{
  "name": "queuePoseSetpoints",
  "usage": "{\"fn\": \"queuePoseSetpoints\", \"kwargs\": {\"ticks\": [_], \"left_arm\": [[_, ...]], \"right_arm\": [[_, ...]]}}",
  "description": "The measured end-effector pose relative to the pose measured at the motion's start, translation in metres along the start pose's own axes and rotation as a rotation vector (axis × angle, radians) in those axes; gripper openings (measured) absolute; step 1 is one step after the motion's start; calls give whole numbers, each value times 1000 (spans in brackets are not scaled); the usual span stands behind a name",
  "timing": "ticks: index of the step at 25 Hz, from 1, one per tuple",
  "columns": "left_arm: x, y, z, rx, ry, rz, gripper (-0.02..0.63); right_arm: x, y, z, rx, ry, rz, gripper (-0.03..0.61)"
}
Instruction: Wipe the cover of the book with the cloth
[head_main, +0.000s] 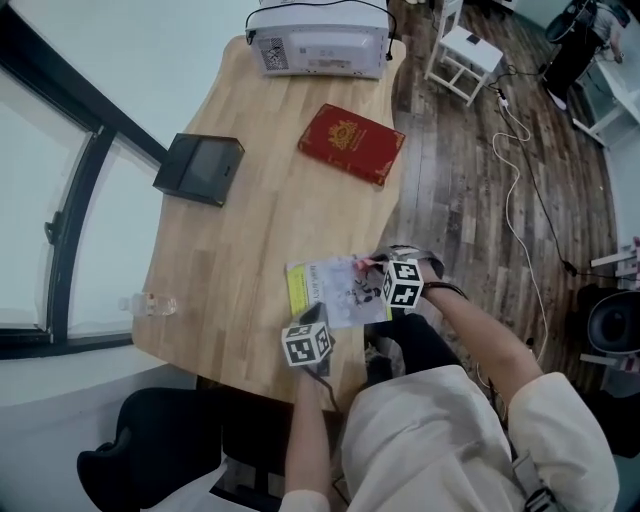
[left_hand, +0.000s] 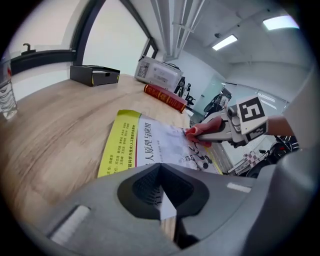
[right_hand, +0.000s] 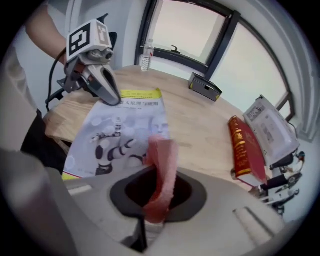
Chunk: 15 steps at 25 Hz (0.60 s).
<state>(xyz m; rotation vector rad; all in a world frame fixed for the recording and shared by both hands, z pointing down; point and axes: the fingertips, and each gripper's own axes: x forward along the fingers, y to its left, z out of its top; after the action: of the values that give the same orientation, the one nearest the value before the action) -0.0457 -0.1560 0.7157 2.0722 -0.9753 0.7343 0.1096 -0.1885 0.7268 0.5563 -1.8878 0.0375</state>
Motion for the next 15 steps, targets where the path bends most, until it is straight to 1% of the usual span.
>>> {"fn": "queuePoseSetpoints", "kwargs": {"ticks": [3,5,6,7,9,10,11,12,14,15], "left_arm": [[-5,8,3,-4,-10,12,6],[-7,9,4,-1,-15,16,6],[-7,8,3,0,-16,14,6],[-6,7,3,1,-16,12,6],[-5,8,4,4,-20,14,6],[-5,8,5,3,-22,17,6],[-5,8,5,1,-24,21,6],[-5,8,4,-1,-26,24,6],[-5,7,4,-6,-26,22,6],[-5,7,4,-11,-24,18,6]], "right_arm": [[8,-28,-9,50,64,-70,27],[5,-47,-18,42,115,-156,26],[-1,-55,-20,39,116,-205,26],[-9,-61,-17,45,90,-243,26],[-26,-66,1,53,-17,-280,26],[-30,-62,11,34,-63,-278,26],[-30,-54,17,0,-89,-260,26],[-27,-42,19,-41,-91,-227,26],[-14,-15,12,-115,-44,-152,26],[-7,-3,7,-130,-19,-126,26]]}}
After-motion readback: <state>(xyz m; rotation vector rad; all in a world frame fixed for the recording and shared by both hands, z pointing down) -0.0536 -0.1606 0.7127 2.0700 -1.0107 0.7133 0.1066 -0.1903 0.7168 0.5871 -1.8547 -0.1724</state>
